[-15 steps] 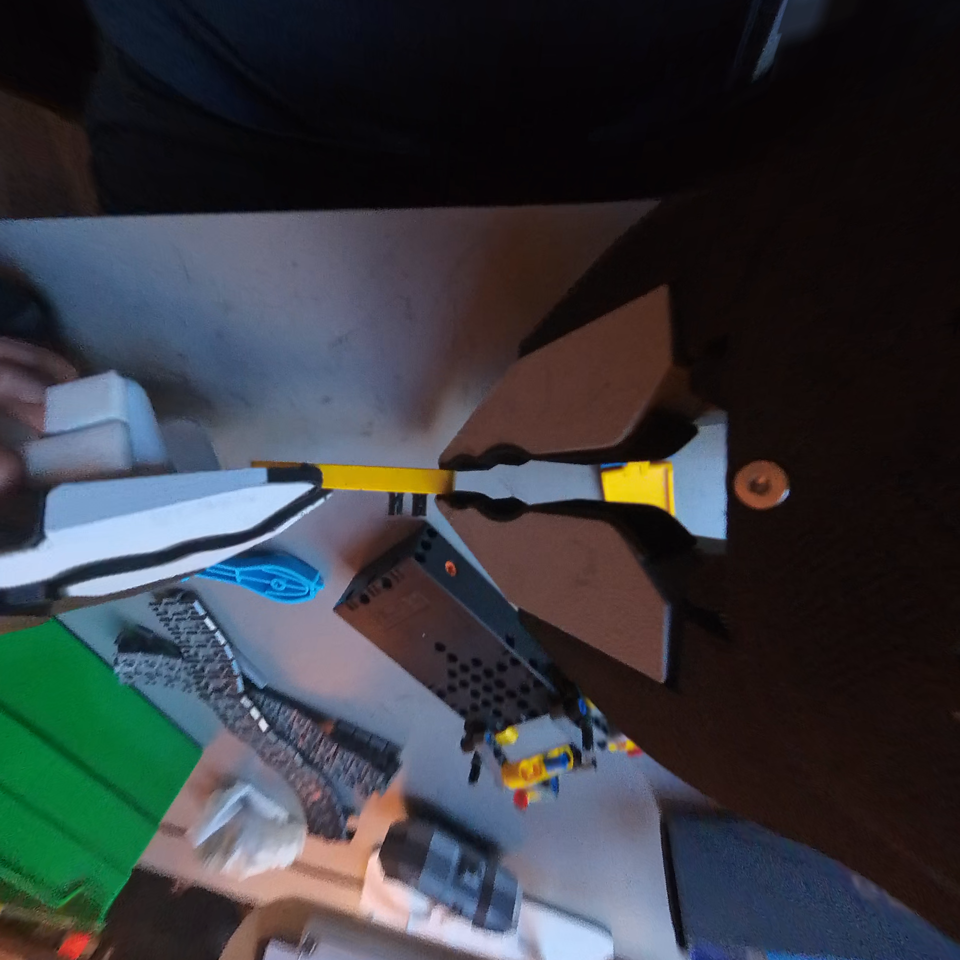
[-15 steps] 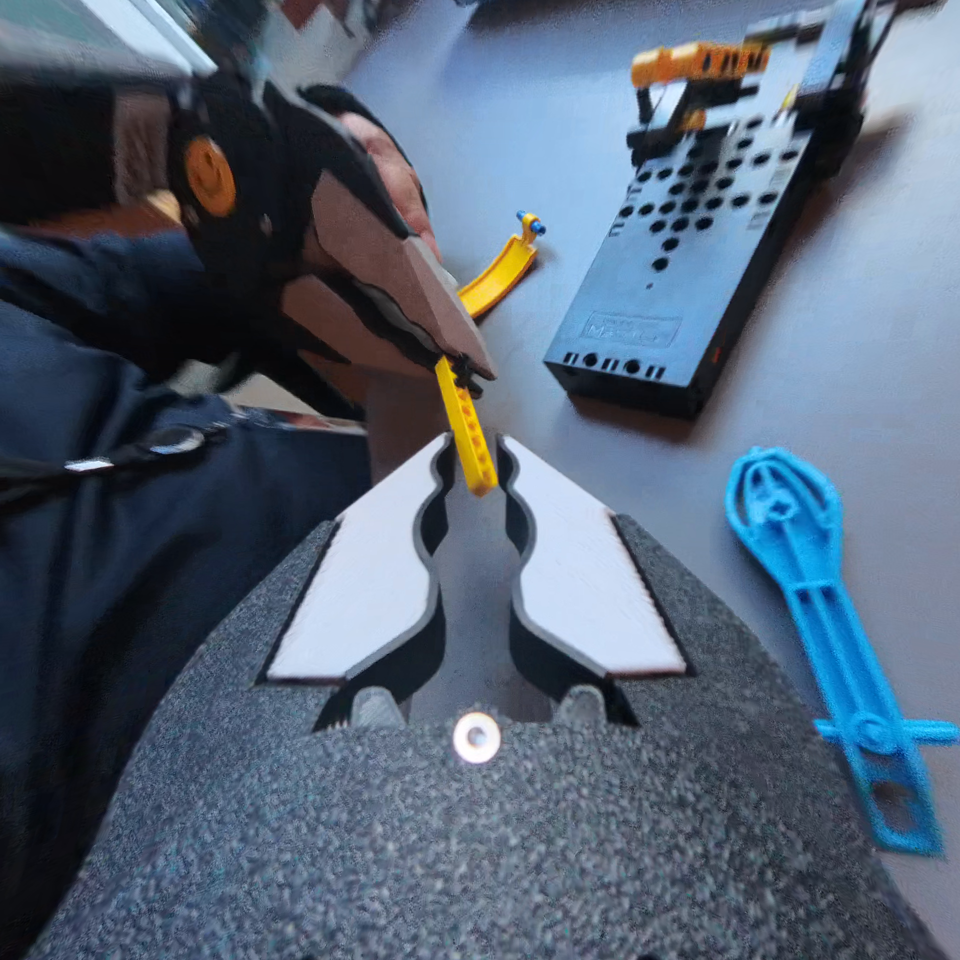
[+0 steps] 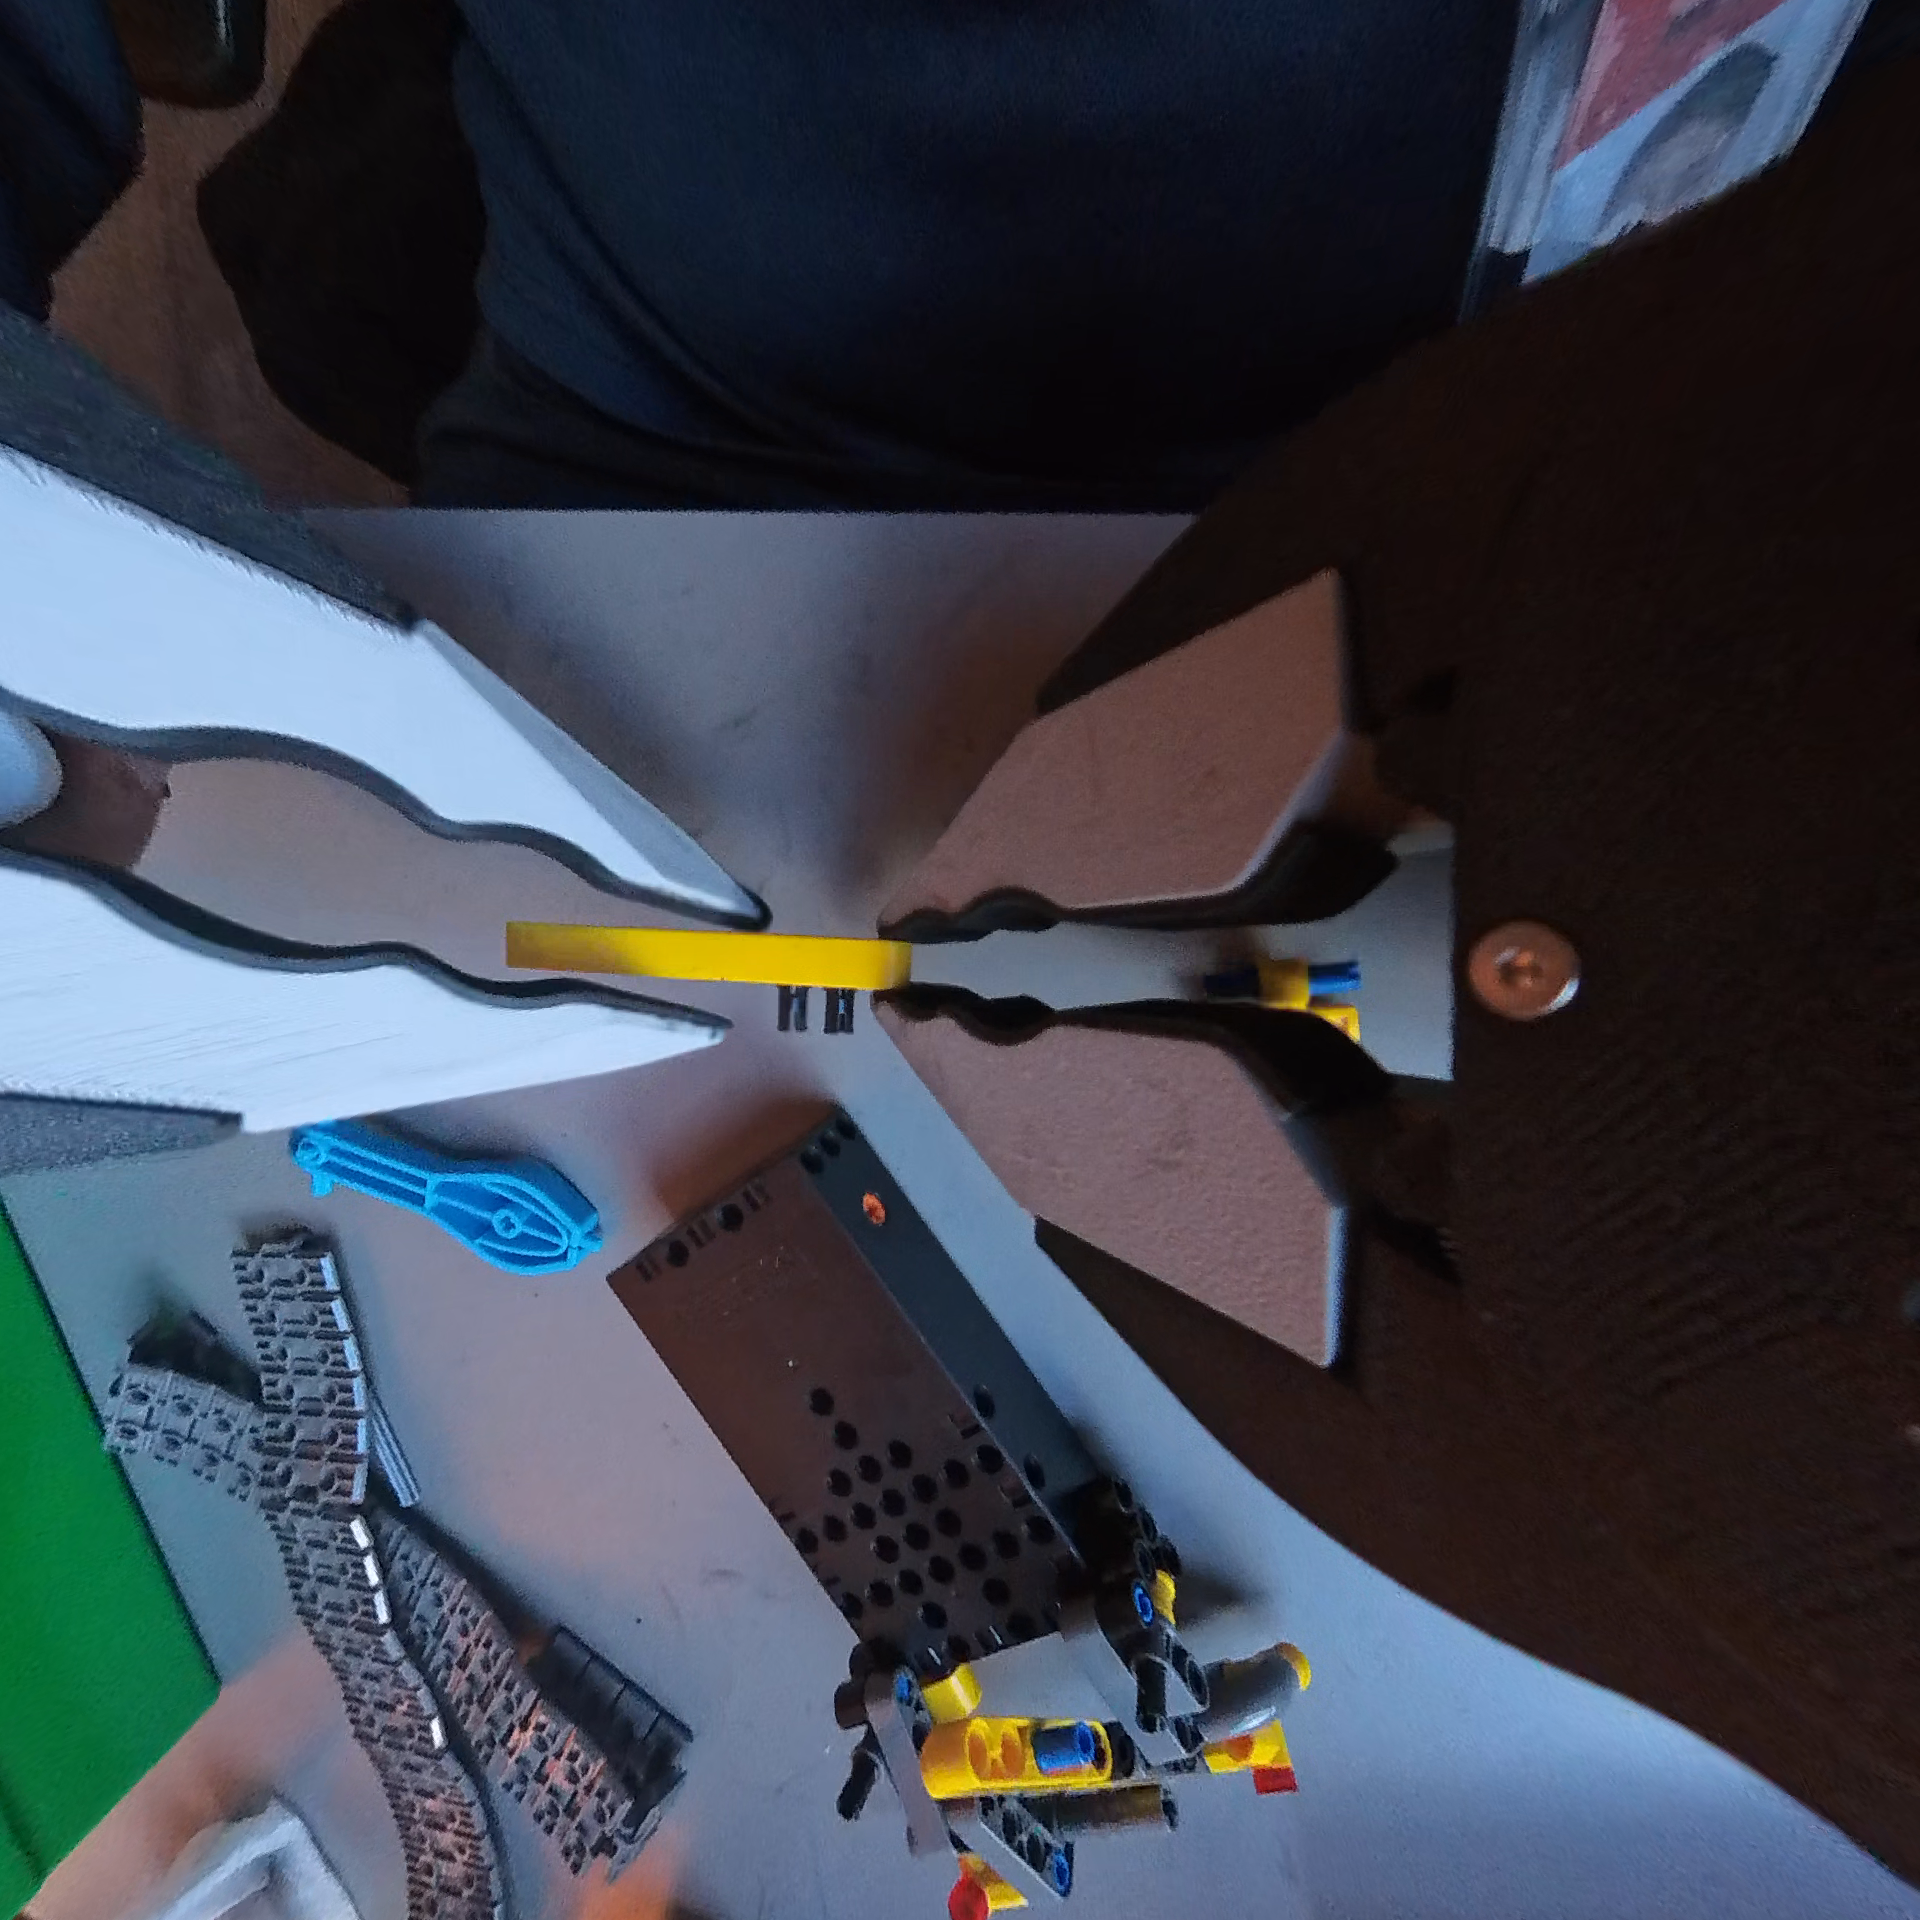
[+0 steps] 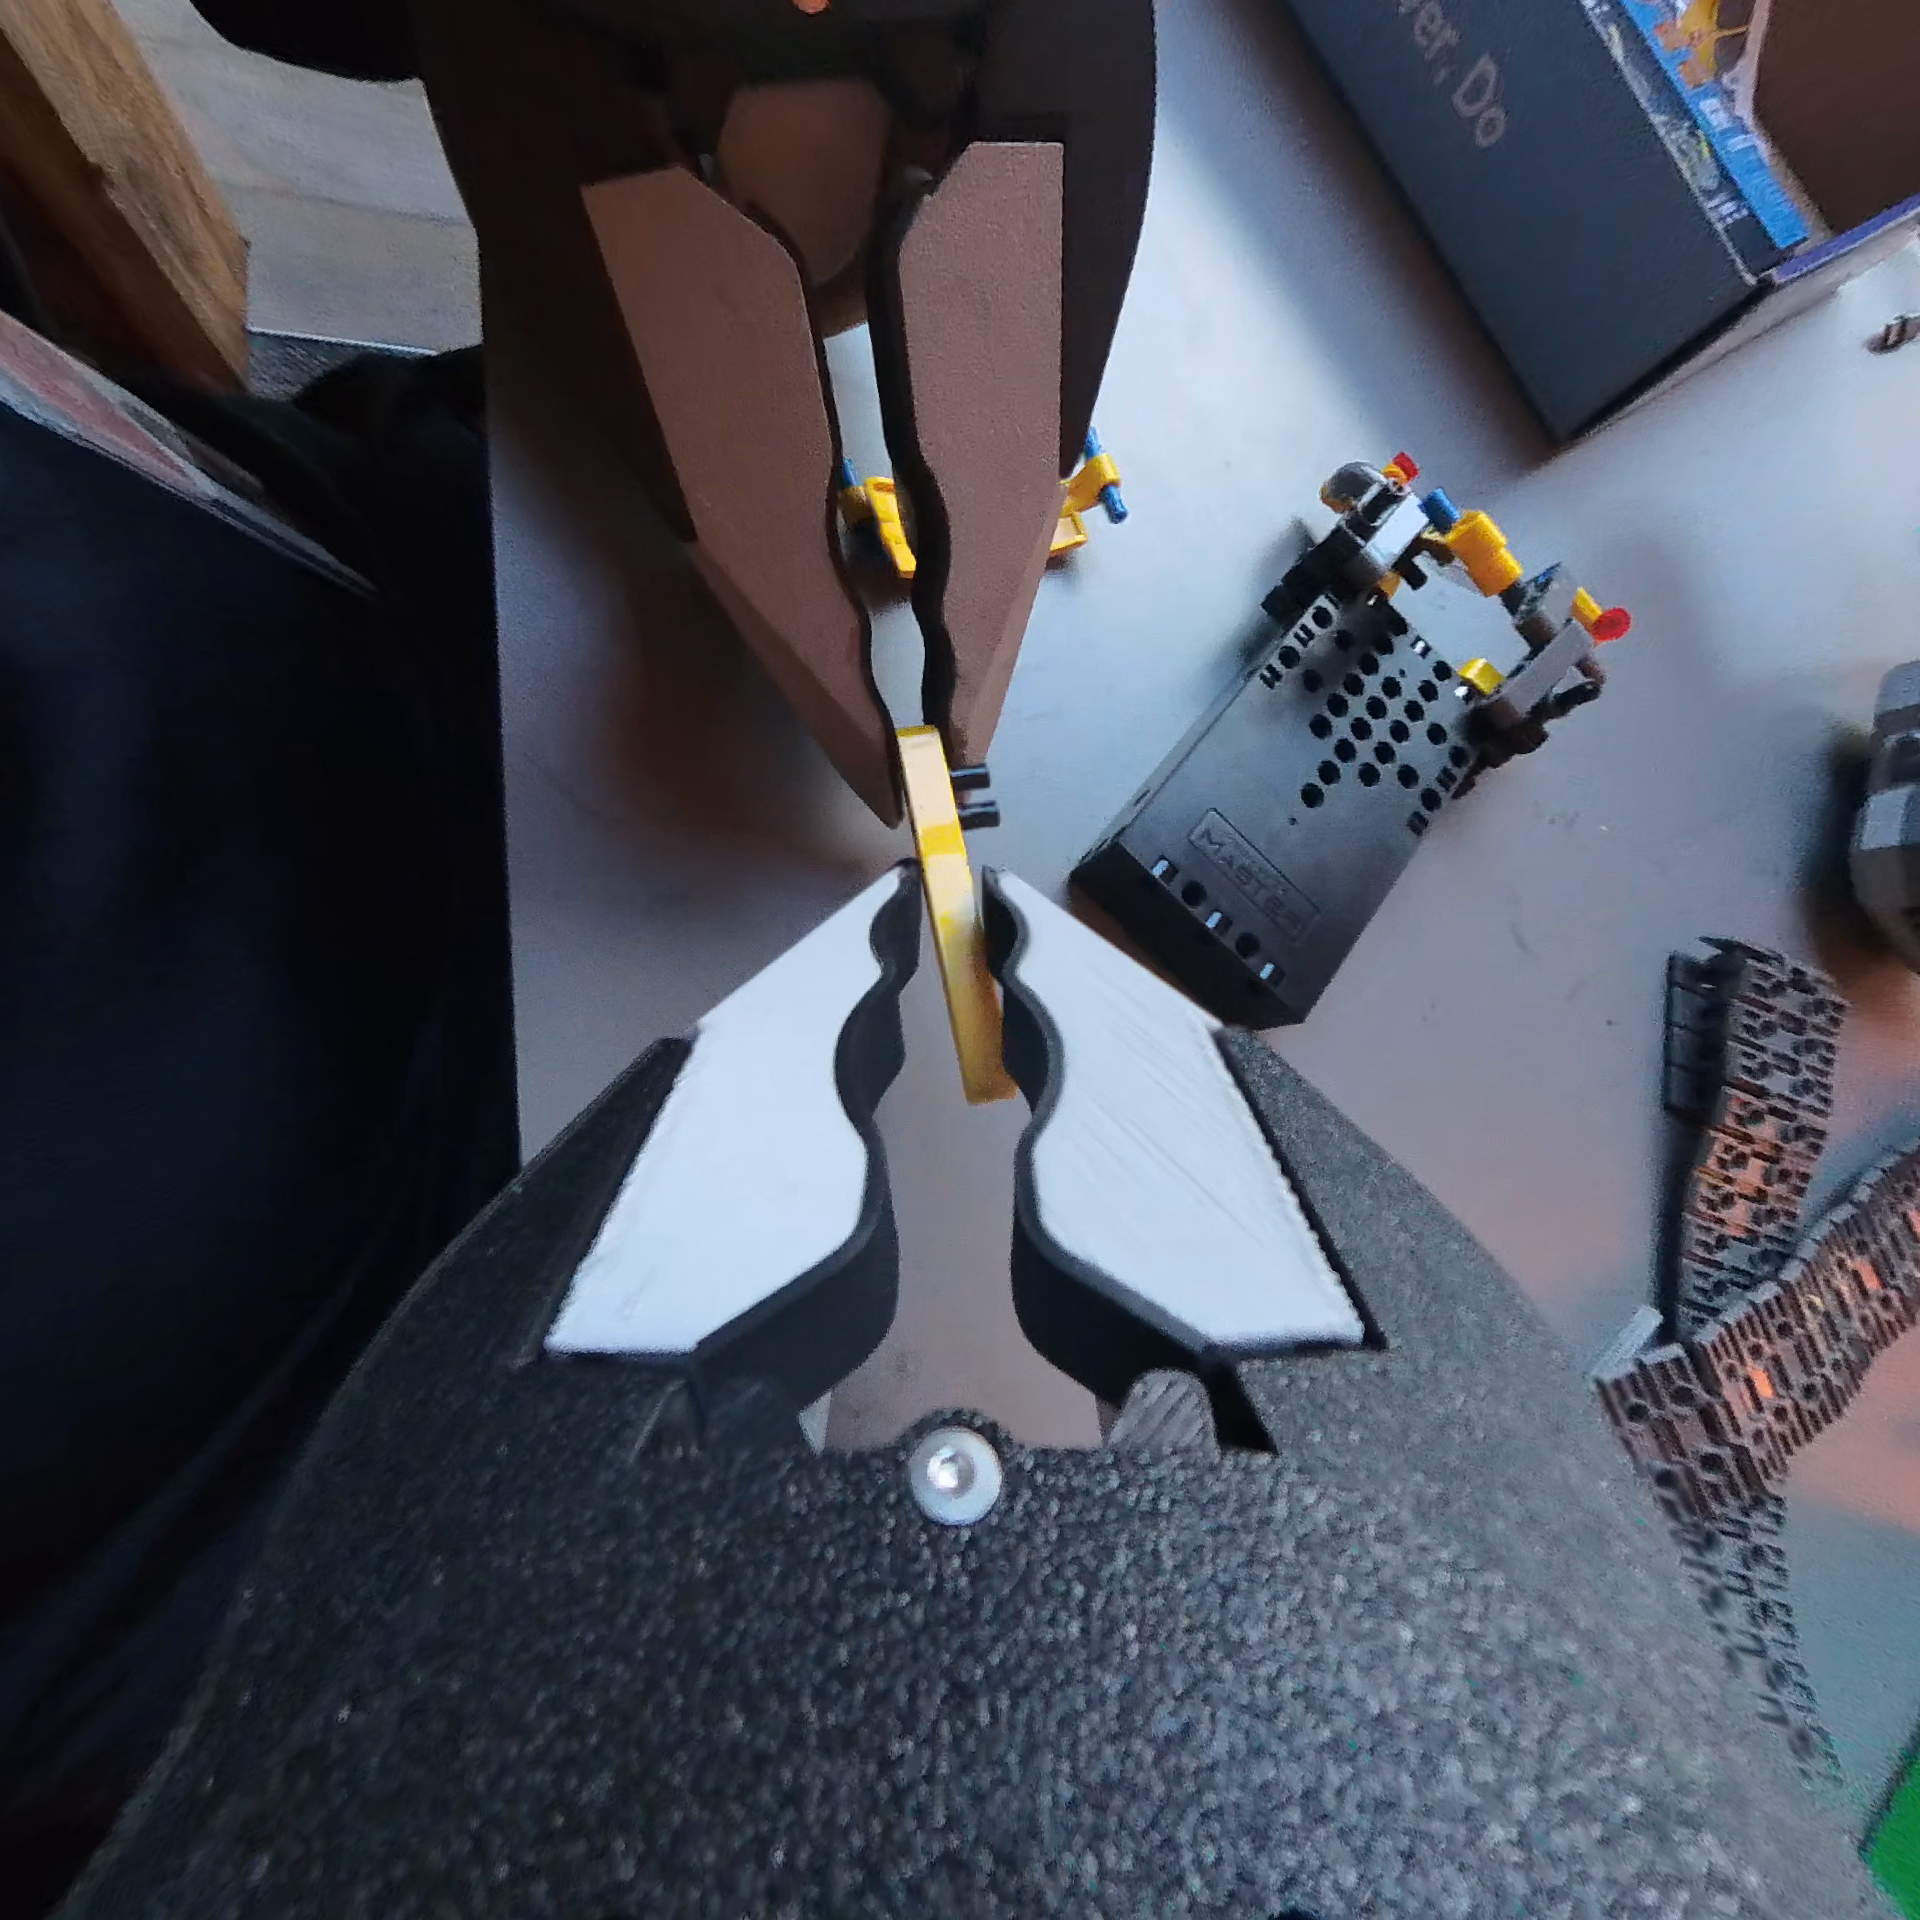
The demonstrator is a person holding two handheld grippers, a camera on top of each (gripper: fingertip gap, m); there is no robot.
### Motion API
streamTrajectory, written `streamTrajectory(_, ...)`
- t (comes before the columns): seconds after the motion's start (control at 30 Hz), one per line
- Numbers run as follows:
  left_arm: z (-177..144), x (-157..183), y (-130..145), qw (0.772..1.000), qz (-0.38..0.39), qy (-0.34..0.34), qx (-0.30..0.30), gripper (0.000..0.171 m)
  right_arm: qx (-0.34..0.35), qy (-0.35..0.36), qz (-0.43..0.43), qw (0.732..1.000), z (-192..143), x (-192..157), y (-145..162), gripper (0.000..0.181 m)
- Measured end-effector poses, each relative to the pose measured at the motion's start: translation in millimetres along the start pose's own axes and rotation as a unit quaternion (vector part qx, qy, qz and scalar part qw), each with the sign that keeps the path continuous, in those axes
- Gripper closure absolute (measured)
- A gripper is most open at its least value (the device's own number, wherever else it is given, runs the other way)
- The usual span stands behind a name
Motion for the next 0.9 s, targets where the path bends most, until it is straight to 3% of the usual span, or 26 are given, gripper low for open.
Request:
streamTrajectory(0.13, 0.7, 0.2, 1.9, 1.000, -0.003, 0.001, -0.007, 0.166, -0.006, -0.042, 0.042, 0.998, 2.8, -5.2, 3.4, 0.175)
streamTrajectory(0.27, -0.2, -1.5, -1.7, 1.000, 0.017, -0.019, 0.000, 0.162, 0.010, -0.098, 0.145, 0.984, 3.2, -2.1, 2.4, 0.175)
streamTrajectory(0.43, -8.4, -6.3, -11.2, 0.994, 0.074, -0.075, 0.014, 0.138, 0.025, -0.201, 0.317, 0.926, -4.5, 7.0, 5.6, 0.175)
streamTrajectory(0.53, -15.0, -4.8, -19.1, 0.984, 0.137, -0.114, 0.015, 0.142, 0.028, -0.265, 0.381, 0.885, -8.0, 3.7, 5.2, 0.175)
streamTrajectory(0.67, -11.1, 7.0, -23.0, 0.976, 0.190, -0.103, 0.015, 0.147, 0.022, -0.326, 0.401, 0.856, -10.7, -9.0, 1.3, 0.175)
streamTrajectory(0.73, -8.7, 12.0, -21.0, 0.977, 0.194, -0.084, 0.017, 0.162, 0.017, -0.329, 0.395, 0.858, -10.2, -11.7, 1.4, 0.175)
streamTrajectory(0.8, -7.2, 13.5, -17.1, 0.981, 0.185, -0.062, 0.011, 0.163, 0.019, -0.305, 0.373, 0.876, -8.4, -9.4, 1.9, 0.173)
streamTrajectory(0.87, -5.6, 12.1, -13.2, 0.990, 0.138, -0.035, 0.009, 0.165, 0.027, -0.233, 0.301, 0.924, -5.0, -2.8, 3.8, 0.156)
streamTrajectory(0.9, -5.7, 10.3, -12.2, 0.993, 0.111, -0.025, 0.014, 0.166, 0.035, -0.183, 0.242, 0.952, -4.8, 0.7, 3.9, 0.156)
Point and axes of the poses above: each gripper's, where its closed fingertips meet, z out along the fingers, y out of its underside, x = y × z across the jaws, the point moved 3 cm from there along -z, back along the fingers, and after that the axes turned 14 degrees about y, right-handed, at the moved point
